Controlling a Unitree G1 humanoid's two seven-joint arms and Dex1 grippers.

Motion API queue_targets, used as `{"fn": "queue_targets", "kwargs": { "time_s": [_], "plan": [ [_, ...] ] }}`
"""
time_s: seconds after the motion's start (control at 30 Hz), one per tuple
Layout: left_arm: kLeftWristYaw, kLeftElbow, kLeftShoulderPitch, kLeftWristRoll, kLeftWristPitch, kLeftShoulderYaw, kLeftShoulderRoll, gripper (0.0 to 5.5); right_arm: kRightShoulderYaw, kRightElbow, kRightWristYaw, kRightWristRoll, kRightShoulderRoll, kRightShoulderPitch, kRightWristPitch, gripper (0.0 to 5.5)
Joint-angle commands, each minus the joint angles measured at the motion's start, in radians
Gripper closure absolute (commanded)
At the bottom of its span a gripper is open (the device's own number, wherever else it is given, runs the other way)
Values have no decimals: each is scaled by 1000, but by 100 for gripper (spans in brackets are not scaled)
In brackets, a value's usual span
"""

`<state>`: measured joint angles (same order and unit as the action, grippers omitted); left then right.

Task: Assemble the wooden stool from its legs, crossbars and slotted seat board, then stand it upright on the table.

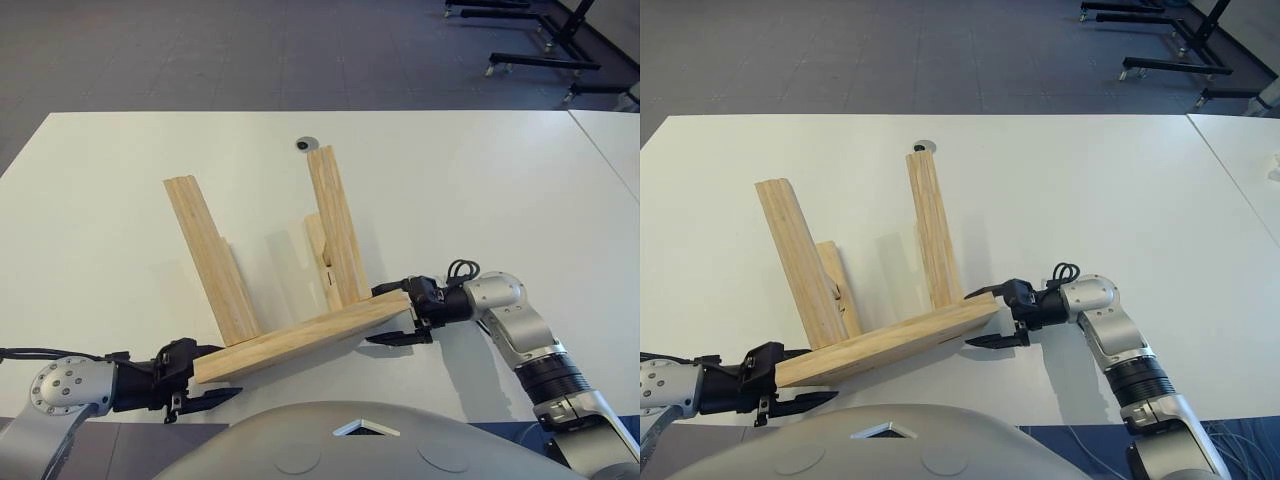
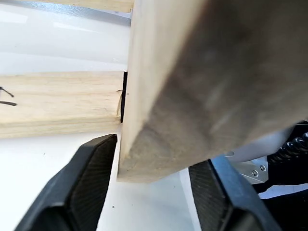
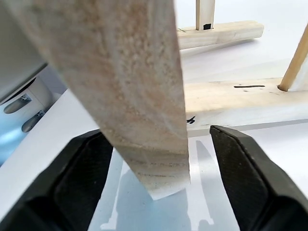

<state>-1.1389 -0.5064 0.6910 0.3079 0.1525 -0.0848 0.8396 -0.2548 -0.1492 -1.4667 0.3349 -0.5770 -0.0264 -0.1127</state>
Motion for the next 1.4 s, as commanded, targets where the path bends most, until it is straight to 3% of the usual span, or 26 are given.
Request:
{"fn": "queue_targets", "kwargs": {
  "time_s": [0.03,0.23,0.4,0.5,0.57,0.7,0.83,1.0,1.27,1.4],
  "plan": [
    [6,1,-36,17,18,7,7,348,-7,14,-8,15,8,5,6,263],
    [-11,46,-102,26,8,-8,14,393,-25,25,-8,13,18,-1,17,378],
    [-28,34,-121,61,43,3,13,396,-12,109,34,64,23,7,117,397],
    [-46,-21,-132,222,163,-37,13,398,27,300,177,82,-17,45,336,397],
    [-48,-63,-134,346,257,-84,18,397,94,516,243,179,-105,77,548,396],
    [-33,-126,-151,496,390,-157,43,397,248,691,406,586,-159,-20,984,396],
    [50,-160,-216,741,539,-243,86,397,263,633,640,984,-235,-168,1323,390],
    [136,-184,-232,1029,689,-320,194,397,74,533,954,1609,-450,-267,1203,389],
    [360,-142,-206,1606,698,-387,324,397,57,417,979,1637,-313,-383,1232,389],
    [363,-128,-171,1664,704,-377,310,397,52,329,904,1637,-314,-413,1342,397]
  ]
}}
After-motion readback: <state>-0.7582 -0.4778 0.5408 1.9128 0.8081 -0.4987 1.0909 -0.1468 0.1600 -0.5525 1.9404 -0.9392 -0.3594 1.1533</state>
